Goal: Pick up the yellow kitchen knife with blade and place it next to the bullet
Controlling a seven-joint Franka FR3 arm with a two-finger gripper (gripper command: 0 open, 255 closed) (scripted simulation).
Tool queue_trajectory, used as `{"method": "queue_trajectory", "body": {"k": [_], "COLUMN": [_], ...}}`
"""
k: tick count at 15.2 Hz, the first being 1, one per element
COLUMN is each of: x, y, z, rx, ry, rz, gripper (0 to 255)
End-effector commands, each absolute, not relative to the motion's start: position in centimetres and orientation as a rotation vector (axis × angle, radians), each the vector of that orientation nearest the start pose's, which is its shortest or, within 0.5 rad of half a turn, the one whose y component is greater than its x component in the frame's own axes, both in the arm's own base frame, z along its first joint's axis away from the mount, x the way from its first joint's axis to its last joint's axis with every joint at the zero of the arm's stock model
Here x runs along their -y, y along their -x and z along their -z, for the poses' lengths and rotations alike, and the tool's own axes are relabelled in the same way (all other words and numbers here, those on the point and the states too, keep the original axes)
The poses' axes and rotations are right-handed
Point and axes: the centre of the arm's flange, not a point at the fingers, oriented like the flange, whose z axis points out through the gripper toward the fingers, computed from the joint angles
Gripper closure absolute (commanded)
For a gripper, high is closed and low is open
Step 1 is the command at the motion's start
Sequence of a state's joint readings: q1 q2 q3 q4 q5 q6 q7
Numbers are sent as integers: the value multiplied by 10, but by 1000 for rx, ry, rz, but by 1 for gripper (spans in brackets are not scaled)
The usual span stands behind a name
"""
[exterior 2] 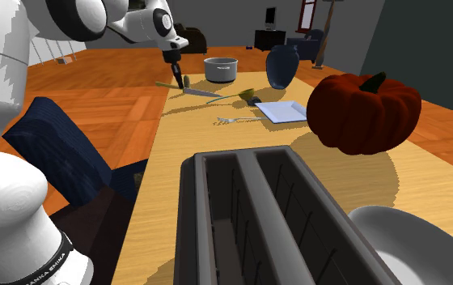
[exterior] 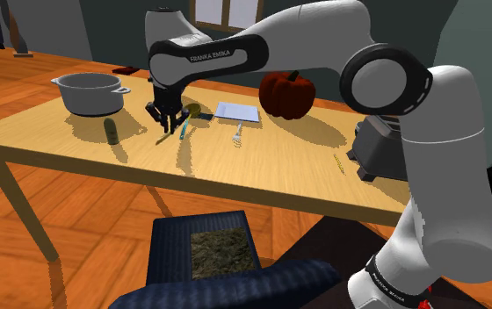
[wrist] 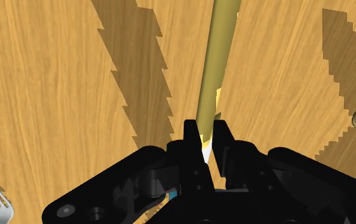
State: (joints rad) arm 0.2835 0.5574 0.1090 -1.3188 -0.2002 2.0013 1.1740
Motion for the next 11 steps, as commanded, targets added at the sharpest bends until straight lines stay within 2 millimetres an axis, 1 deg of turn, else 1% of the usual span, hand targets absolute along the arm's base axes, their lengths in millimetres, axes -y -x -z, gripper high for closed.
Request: {"method": "queue_trajectory", "body": {"k": [1,11], "x": [-252,-252], "y": [-685,-685], "z": [-418,-365], "rx": [-1117,-1117], "ry": [2924,2924], "rz": [288,288], "gripper": [255,255]}}
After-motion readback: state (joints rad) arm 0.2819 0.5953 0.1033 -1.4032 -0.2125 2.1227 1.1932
